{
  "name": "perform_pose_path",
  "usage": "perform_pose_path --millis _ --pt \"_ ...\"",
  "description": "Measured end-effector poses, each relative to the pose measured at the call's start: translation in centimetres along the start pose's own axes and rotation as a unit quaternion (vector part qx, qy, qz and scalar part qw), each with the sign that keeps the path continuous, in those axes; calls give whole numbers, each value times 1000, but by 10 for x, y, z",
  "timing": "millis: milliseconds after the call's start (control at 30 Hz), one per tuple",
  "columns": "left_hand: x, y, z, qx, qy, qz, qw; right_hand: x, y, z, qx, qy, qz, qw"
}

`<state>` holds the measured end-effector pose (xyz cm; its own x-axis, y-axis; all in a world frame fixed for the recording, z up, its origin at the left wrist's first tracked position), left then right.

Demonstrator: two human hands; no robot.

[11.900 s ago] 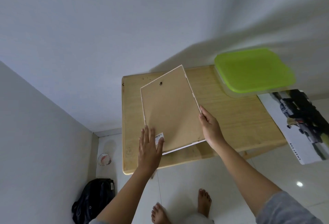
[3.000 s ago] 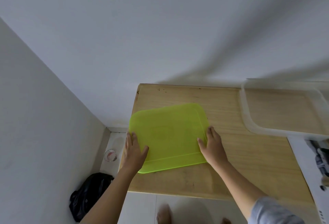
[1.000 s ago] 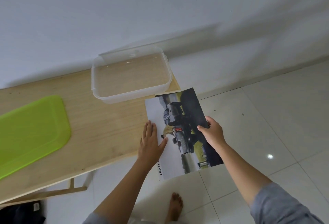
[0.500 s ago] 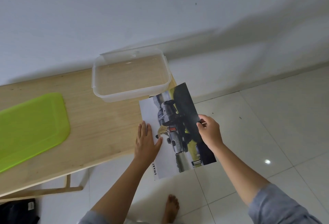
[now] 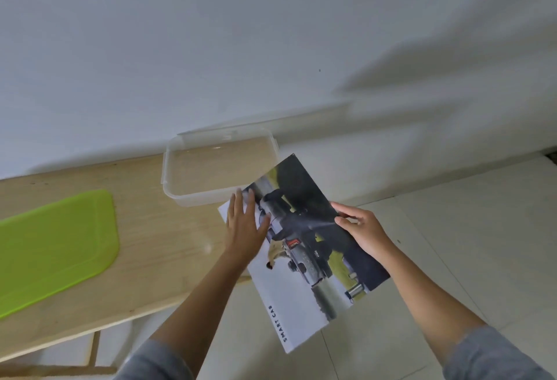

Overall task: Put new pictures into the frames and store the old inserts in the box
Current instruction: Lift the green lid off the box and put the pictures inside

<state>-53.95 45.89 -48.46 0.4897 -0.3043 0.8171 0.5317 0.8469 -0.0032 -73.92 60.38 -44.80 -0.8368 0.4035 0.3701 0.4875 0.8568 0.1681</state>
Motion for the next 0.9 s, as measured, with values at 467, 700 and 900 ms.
perform_pose_path --millis 467,700,900 --pt "142 -77 -49 -19 99 196 975 -41 -115 -117 96 102 -136 981" --pt "168 -140 -122 83 165 224 957 -84 -217 -160 73 148 -182 969" --pt "164 -184 -166 181 190 230 937 -98 -276 -143 27 72 -74 994"
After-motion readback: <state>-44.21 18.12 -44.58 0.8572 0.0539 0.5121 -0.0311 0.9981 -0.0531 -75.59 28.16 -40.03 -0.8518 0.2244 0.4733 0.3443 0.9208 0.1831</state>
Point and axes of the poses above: each hand's wrist, its own y-axis away from the middle knuckle, its own x-axis out of the back of the hand, z = x × y, the point moved 2 cm from there along -y, towards the middle knuckle, and after that the axes turned 1 degree about -z, right-handed, at the moved point
